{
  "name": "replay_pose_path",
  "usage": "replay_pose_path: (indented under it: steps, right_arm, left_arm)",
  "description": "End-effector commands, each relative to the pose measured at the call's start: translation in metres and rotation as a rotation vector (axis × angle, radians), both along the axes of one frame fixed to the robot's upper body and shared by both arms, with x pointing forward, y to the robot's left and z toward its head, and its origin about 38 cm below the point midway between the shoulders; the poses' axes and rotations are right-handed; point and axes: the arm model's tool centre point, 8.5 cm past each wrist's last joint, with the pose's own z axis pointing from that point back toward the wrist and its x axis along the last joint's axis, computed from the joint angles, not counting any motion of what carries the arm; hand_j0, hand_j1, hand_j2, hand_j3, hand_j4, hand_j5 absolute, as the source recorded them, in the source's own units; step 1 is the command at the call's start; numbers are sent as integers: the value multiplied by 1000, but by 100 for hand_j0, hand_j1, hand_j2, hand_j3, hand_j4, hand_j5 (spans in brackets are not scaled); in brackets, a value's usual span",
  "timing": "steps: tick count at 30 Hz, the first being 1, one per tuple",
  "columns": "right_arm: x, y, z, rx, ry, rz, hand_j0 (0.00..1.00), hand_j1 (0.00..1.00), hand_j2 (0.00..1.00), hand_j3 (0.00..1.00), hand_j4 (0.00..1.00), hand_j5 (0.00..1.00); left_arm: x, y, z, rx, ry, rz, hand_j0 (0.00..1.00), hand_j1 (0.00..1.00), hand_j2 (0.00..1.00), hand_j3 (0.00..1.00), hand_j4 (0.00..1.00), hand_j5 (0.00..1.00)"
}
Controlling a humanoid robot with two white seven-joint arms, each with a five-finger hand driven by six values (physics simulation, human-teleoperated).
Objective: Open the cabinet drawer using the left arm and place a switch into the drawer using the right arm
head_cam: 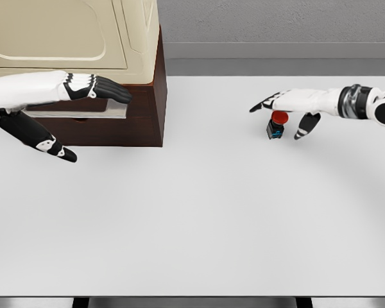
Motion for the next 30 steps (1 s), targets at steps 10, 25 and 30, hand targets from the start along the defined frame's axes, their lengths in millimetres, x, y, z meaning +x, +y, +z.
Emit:
replay_pose_path:
  steps: [10, 25, 30]
  right_arm:
    - [7, -2, -6, 2, 20, -31, 91, 91, 91, 91, 91, 91]
    - [9, -4, -12, -12, 27, -39, 70, 70, 70, 70, 70, 70]
    - [9, -3, -11, -12, 27, -36, 64, 64, 64, 64, 64, 64]
  left_arm:
    - [1, -10, -13, 82, 66, -33, 100, 100, 100, 100, 100, 100]
    - [32, -1, -10, 183, 271, 289, 100, 100, 100, 100, 100, 100]
    - [35, 8, -11, 201, 321, 368, 100, 100, 100, 100, 100, 100]
